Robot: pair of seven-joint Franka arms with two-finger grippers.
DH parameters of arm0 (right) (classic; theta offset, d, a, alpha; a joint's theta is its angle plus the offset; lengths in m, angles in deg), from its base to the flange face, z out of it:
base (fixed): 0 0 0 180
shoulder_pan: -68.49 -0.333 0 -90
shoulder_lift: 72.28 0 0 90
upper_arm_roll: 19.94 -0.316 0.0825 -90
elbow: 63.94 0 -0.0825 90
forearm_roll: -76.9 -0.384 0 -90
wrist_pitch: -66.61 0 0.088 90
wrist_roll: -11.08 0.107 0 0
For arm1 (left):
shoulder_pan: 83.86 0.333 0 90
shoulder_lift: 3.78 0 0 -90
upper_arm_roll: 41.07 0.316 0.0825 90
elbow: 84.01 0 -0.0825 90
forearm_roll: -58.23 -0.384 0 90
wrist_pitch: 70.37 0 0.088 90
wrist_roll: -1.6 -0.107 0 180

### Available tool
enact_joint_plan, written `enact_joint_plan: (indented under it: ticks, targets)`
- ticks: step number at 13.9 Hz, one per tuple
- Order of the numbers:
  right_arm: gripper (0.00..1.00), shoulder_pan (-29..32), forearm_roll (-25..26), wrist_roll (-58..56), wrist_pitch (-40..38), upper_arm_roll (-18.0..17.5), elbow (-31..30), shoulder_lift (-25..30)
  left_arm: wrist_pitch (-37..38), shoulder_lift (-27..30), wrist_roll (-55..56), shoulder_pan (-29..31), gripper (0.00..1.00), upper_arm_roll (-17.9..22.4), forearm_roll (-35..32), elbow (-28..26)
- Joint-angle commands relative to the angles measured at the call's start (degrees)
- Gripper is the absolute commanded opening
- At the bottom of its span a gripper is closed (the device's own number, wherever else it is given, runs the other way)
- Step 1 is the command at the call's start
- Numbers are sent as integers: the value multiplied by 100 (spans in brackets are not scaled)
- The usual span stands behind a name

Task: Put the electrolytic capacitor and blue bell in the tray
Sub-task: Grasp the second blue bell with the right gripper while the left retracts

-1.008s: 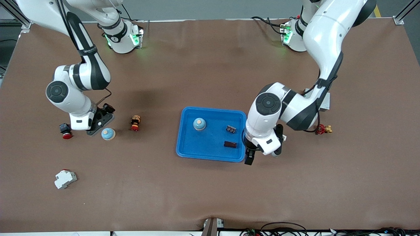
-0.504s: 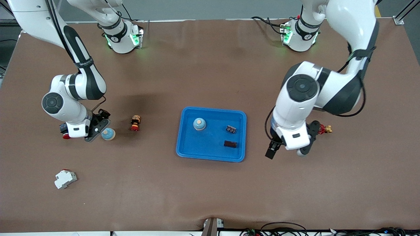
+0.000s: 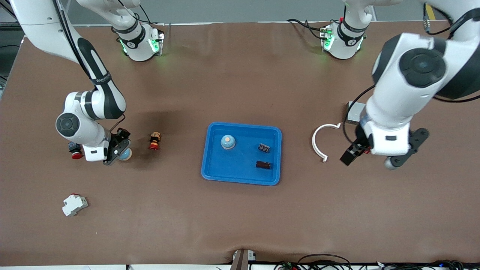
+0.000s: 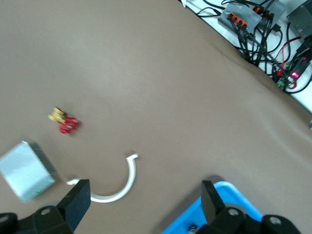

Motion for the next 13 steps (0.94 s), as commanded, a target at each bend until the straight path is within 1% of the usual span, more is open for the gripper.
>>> enact_joint_plan:
  ticks: [1,4,7,11,13]
  targets:
    - [100,36,19,-69,-7,-35,268,-235,442,510,-894,382,100,-24,351,-162]
    - [100,36,19,-69,-7,-36,400,-411,732,784,-1738,866,100,-33,826,-162]
    - [100,45,19,-78,46,-44,392,-473,1013,995,-2442,1262,100,-33,994,-162]
    - [100,62,19,-130,291,-36,365,-578,1400,1206,-3137,1491,100,-33,1003,-162]
    - [100,80,19,-174,344,-35,365,-587,1523,1328,-3435,1396,100,63,1047,-188]
